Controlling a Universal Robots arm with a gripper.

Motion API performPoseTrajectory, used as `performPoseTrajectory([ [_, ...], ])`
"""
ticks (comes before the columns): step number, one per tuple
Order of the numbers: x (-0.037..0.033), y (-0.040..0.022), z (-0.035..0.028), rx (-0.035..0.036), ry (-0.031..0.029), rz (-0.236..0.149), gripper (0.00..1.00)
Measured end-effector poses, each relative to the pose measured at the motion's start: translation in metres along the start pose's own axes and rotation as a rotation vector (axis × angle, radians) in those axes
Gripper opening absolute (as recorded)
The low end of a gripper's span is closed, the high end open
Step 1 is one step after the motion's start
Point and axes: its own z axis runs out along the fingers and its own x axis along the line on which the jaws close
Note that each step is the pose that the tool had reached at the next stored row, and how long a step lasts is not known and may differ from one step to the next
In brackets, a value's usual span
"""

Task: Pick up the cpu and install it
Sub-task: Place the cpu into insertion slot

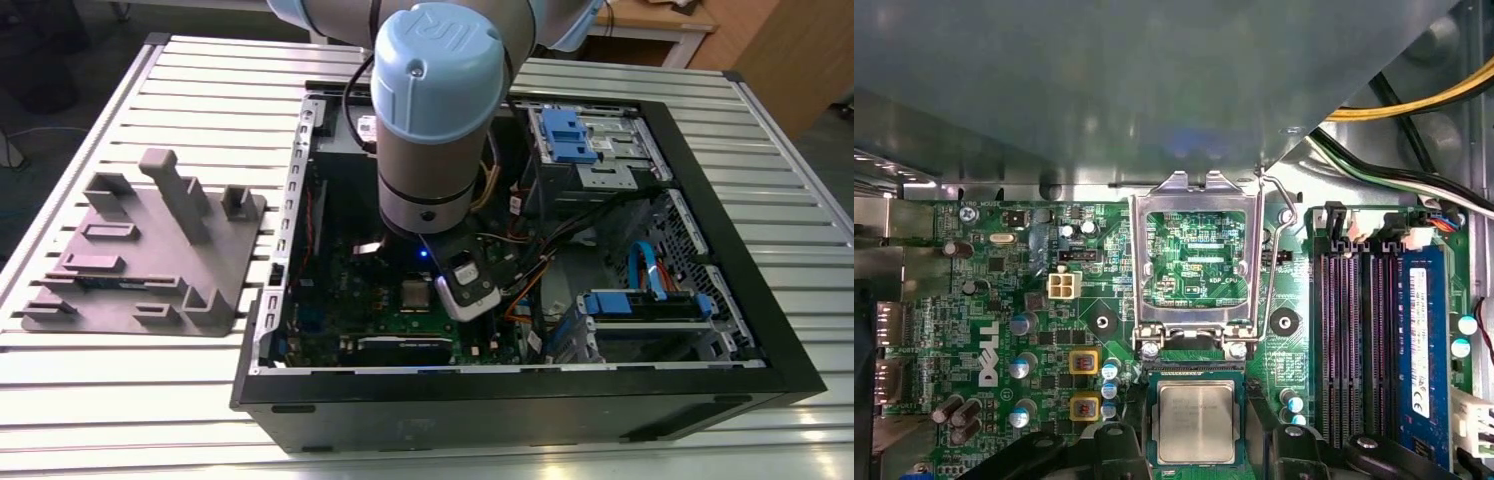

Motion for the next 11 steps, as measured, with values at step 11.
performPoseTrajectory([
  [11,0.0002,-0.0009,0.0012,-0.0022,0.0006,-0.007,0.47],
])
